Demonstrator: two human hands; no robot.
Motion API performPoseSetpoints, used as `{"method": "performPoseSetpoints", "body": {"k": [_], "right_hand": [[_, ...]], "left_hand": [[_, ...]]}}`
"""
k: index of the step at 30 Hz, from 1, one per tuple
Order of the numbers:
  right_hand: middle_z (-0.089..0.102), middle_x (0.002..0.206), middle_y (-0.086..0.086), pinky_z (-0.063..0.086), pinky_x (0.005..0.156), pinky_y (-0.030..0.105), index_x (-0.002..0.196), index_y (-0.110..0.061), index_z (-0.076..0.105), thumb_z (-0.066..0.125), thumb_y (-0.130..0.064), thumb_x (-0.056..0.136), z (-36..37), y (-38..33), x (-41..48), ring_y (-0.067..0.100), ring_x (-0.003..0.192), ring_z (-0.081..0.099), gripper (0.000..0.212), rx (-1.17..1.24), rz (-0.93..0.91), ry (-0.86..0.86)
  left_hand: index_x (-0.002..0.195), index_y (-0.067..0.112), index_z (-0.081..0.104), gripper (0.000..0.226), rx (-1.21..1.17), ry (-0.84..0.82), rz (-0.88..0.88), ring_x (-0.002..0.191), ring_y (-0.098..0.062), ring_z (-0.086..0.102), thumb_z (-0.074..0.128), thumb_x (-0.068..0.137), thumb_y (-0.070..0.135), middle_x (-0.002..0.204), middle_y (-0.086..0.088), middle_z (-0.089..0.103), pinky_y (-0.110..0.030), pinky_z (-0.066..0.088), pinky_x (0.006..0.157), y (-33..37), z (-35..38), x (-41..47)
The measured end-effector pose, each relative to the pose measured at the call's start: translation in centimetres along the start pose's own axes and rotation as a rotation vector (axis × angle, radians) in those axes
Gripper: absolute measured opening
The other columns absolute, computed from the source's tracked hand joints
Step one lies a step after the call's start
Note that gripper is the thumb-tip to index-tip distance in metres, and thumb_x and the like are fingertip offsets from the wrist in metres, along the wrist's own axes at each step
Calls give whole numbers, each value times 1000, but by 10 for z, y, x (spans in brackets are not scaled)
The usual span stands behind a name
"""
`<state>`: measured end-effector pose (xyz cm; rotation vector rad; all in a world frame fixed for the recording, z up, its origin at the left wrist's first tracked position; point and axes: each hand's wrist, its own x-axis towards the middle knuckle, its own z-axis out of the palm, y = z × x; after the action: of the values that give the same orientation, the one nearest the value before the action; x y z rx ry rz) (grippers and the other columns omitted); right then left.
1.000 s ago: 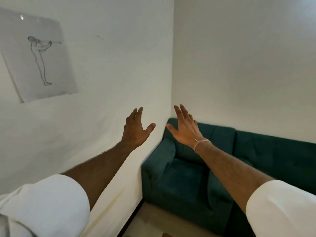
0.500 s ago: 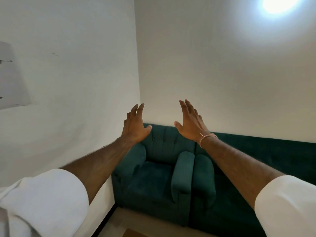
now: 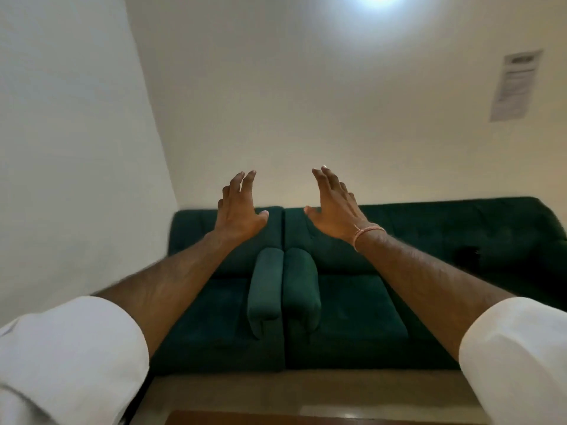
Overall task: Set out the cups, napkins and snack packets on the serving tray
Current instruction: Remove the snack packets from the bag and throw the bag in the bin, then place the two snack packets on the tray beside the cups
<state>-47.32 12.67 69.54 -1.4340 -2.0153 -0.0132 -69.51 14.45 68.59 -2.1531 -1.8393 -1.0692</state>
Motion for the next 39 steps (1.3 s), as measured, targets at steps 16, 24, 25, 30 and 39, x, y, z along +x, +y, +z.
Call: {"method": "performPoseSetpoints", "body": {"k": [16, 24, 25, 30, 39], "right_hand": [[11, 167, 8, 34, 110, 52, 158, -16, 18, 59, -36, 94, -15, 443, -218, 34, 142, 34, 79, -135, 514, -183], [12, 167, 11, 32, 115, 51, 157, -14, 20, 59, -33, 93, 3, 618, -387, 36, 146, 30, 78, -119, 809, -281], [14, 166, 12, 33, 114, 52, 156, -14, 21, 60, -33, 92, 5, 635, -408, 37, 146, 30, 78, -122, 845, -283], [22, 164, 11, 35, 112, 53, 156, -15, 25, 63, -33, 90, 28, 702, -517, 38, 144, 32, 78, -106, 1042, -324], [39, 150, 19, 38, 112, 48, 155, -7, 25, 65, -33, 91, 83, 749, -685, 40, 133, 44, 79, 30, 1347, -385]], "left_hand": [[154, 21, 26, 90, -148, -497, 172, 136, -33, 35, 73, 77, 30, 157, -7, 30, -50, 38, 106, 291, 396, -90], [155, 22, 23, 89, -147, -829, 330, 142, -31, 28, 73, 82, 30, 160, -7, 24, -51, 32, 112, 410, 577, -195], [155, 22, 23, 89, -148, -870, 349, 142, -31, 28, 72, 82, 30, 160, -7, 25, -51, 32, 112, 422, 598, -209], [154, 17, 27, 85, -164, -1101, 399, 140, -32, 33, 72, 83, 31, 156, -10, 33, -45, 33, 114, 470, 690, -293], [148, 9, 37, 74, -227, -1413, 377, 133, -30, 49, 72, 87, 32, 145, -16, 51, -36, 41, 108, 509, 817, -434]]}}
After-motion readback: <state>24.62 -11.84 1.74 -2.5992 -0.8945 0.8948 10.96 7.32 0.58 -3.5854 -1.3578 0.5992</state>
